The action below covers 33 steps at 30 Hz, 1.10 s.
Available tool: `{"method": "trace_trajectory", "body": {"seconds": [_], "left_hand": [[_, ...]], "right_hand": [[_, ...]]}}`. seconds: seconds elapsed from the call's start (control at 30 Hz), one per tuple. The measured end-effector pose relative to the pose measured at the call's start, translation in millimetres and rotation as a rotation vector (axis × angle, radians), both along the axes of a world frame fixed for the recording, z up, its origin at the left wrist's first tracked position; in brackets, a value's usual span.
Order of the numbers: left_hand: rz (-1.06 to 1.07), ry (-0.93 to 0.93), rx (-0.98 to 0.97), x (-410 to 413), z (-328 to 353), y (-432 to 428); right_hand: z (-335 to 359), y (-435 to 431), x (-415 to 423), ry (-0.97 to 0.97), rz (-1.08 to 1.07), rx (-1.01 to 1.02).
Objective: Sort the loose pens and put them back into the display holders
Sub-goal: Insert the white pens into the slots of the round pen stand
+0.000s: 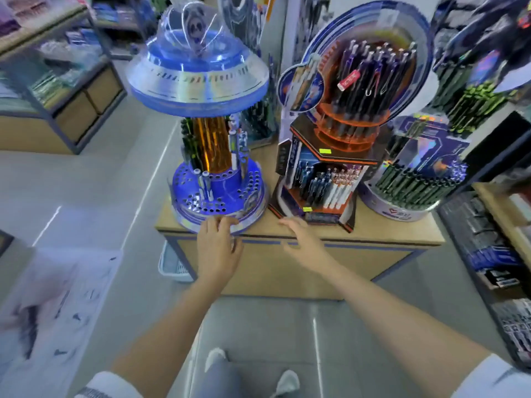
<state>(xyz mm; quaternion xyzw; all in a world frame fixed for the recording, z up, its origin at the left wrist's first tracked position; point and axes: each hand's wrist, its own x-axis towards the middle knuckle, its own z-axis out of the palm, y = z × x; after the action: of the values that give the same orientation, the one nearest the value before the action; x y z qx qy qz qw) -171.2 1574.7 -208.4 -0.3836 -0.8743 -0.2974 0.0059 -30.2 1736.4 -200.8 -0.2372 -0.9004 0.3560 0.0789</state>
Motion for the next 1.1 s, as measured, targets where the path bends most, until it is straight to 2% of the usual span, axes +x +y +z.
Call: {"method": "trace_trajectory", "body": {"seconds": [0.13, 0.27, 0.33, 0.43, 0.53, 0.63, 0.77, 0.9, 1.1], "left_hand": [[0.07, -0.151, -0.13, -46.6, -22.5, -45.5], [0.031, -0.225, -0.137, -99.3, -36.0, -67.7], [-0.047, -0.273, -0.149, -128.2, -45.3, -73.0], [-0.249, -0.271, -0.281, -164.1, -56.9, -81.3], [-0.483, -0.215, -0.401, -194.6, -62.9, -91.2], [-0.591, -0.222, -0.399, -217.6, -64.9, -99.0], [-0.595, -0.238, -0.386, -252.8, -62.3, -96.3], [-0.659, -0.15, -0.412, -289.0, -59.9, -80.0], [-0.809, -0.09, -0.424, -327.8, -65.2, -63.9]], "right_hand": [[-26.2, -32.9, -45.5, -0.107, 0.062, 0.012], [-50.6, -58.4, -90.2, -0.178, -0.017, -0.007], [-62.6, -71.7, -110.8, -0.152, -0.163, -0.014], [-72.5, -94.1, -131.4, -0.077, -0.407, -0.012], [-77.1, -108.9, -143.2, -0.03, -0.57, 0.015], [-72.4, -125.4, -153.6, -0.008, -0.668, -0.001], [-62.9, -159.6, -189.6, -0.045, -0.435, -0.121], [-71.5, -174.7, -230.2, -0.078, -0.244, 0.094], [-71.4, -184.3, -272.6, -0.115, -0.18, 0.367]]}}
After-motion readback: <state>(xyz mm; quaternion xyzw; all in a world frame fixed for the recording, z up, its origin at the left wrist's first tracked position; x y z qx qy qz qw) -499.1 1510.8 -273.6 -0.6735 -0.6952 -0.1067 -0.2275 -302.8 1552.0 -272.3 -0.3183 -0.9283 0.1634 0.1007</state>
